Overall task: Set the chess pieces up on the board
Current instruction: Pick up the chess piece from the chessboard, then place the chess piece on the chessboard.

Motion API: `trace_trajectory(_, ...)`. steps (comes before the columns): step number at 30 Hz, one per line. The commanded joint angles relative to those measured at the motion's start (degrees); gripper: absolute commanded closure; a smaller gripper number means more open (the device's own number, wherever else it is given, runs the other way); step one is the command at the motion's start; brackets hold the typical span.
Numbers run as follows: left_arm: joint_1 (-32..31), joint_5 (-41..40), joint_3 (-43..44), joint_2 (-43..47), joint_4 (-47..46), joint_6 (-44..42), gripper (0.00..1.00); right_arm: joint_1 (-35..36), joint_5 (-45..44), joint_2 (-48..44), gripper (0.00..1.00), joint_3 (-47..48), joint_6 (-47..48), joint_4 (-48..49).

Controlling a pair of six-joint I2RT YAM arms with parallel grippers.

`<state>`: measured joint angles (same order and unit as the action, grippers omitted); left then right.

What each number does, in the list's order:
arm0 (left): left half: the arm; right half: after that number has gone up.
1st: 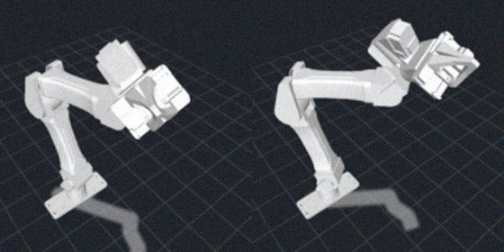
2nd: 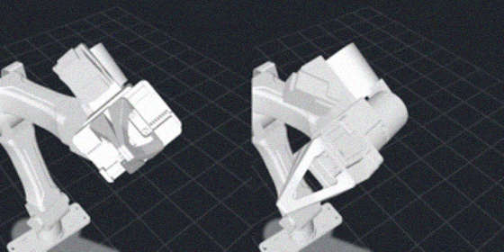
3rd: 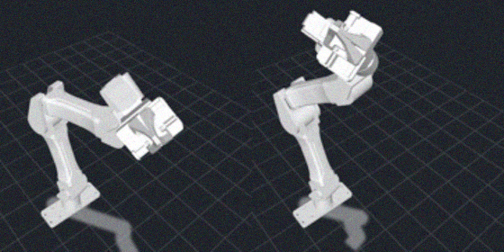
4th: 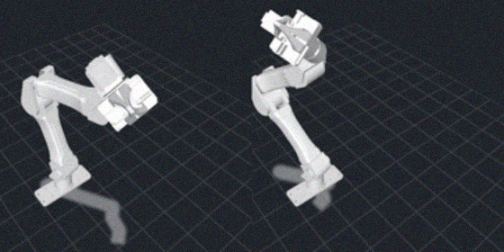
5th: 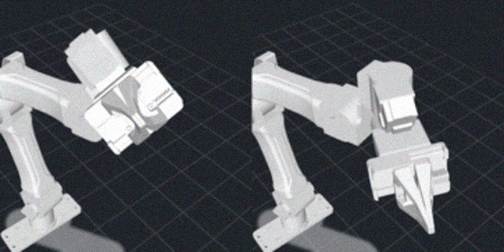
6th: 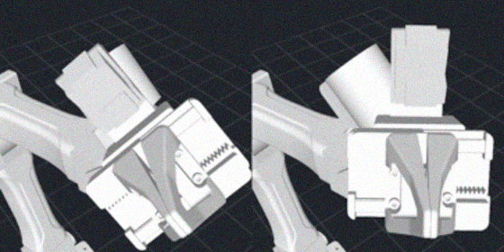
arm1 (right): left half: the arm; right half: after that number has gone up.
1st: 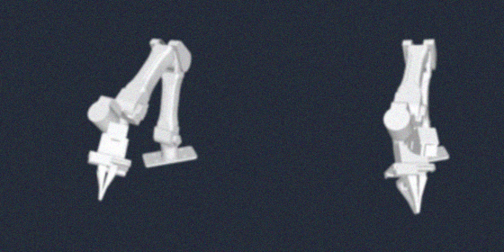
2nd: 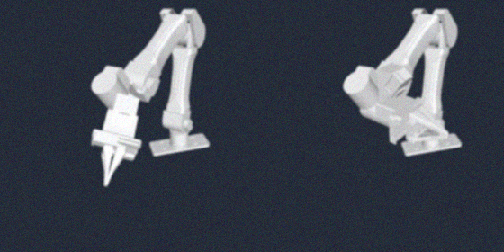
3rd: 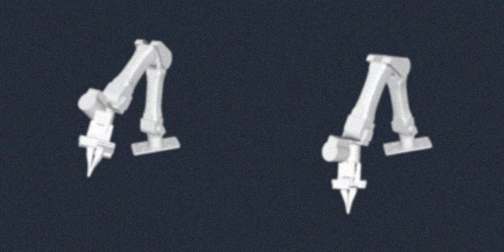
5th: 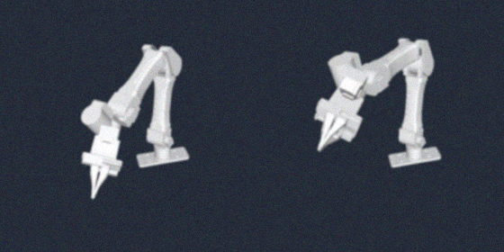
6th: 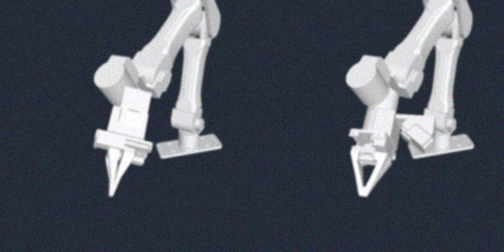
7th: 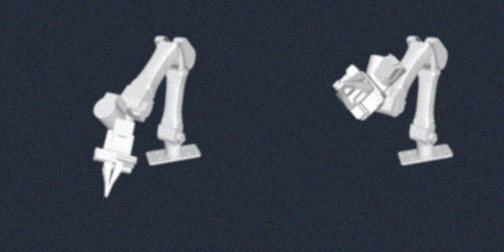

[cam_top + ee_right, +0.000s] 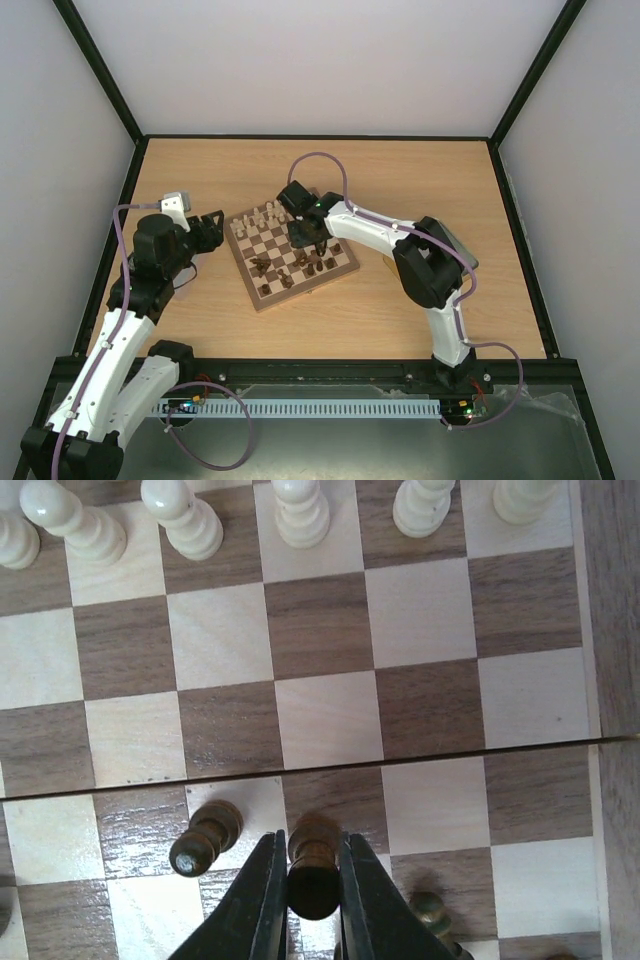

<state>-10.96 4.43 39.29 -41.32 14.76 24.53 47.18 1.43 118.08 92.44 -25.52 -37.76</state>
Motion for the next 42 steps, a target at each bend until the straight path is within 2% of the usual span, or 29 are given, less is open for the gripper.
trace_trajectory(1,0.06,-0.38,-0.58,0.31,0.18,-0.74,0.31,0.22,-2.5,-2.33,0.9,1.5,-0.17,1.71)
trace_trajectory(6,0.07,-0.38,-0.62,0.37,0.09,-0.74,0.31,0.25,-6.87,-8.35,0.9,-1.27,-1.54,2.13)
trace_trajectory(14,0.06,-0.55,-0.69,0.37,0.09,-0.72,0.31,0.11,-16.53,-19.9,0.9,-12.69,-5.97,2.08)
trace_trajectory(19,0.07,-0.47,-0.65,0.31,0.0,-0.63,0.31,0.18,-16.66,-25.58,0.9,-20.68,-8.71,3.15)
trace_trajectory(27,0.15,-0.82,-0.75,0.09,0.09,-0.63,0.31,0.03,-7.97,-23.7,0.9,-24.89,-12.85,5.3)
trace_trajectory(42,0.15,-1.04,-0.7,0.25,0.26,-0.54,0.31,-0.06,-9.44,-19.44,0.9,-26.4,-15.2,4.62)
